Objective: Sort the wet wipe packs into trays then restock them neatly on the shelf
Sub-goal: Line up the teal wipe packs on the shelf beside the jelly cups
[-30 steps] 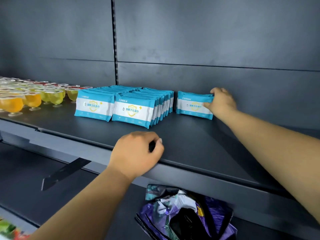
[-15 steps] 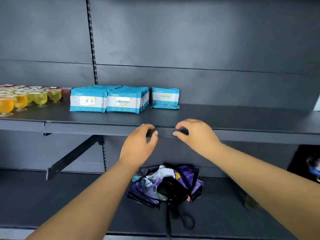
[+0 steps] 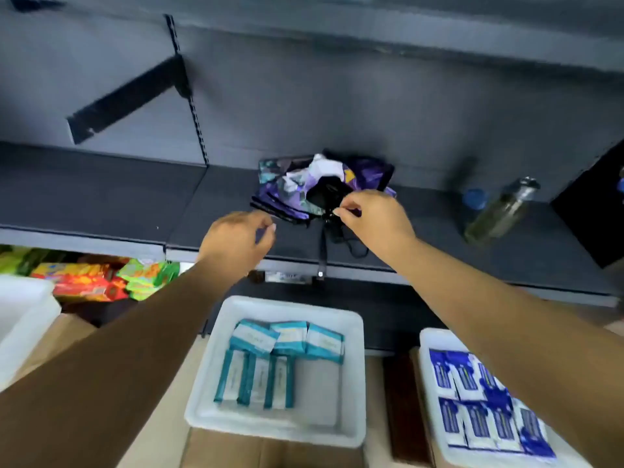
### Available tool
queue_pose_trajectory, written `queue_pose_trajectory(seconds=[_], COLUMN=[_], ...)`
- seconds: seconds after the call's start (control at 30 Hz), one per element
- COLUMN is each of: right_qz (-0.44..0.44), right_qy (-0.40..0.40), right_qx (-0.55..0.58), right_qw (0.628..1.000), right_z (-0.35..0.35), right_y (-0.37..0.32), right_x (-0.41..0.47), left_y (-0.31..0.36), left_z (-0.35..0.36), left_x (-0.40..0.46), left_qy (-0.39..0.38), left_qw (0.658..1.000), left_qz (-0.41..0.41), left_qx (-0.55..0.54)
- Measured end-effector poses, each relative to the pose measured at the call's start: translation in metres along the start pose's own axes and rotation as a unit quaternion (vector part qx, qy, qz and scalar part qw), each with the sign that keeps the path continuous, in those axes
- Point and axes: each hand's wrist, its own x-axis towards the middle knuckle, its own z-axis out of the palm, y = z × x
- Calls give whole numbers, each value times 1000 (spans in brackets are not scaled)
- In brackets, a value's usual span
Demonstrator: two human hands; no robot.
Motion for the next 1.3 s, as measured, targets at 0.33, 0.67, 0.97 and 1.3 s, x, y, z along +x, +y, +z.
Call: queue_pose_trajectory(seconds=[0.33, 0.67, 0.97, 1.3], right_qz=[156, 276, 510, 563], right_qy=[-289, -416, -360, -184], right_qx=[29, 63, 285, 372], right_qw=[944, 864, 727, 715], right_z=[241, 427, 516, 474], right_y=[100, 137, 120, 147], right_x=[-110, -177, -184, -191], left_y=[-66, -118, -133, -122], left_z=[186, 317, 350, 342], left_x=[-187, -285, -318, -306], left_qy=[-237, -310, -153, -207], left_qw=[956, 923, 968, 956], left_qz=[-170, -226, -106, -193], left_qx=[23, 40, 165, 76])
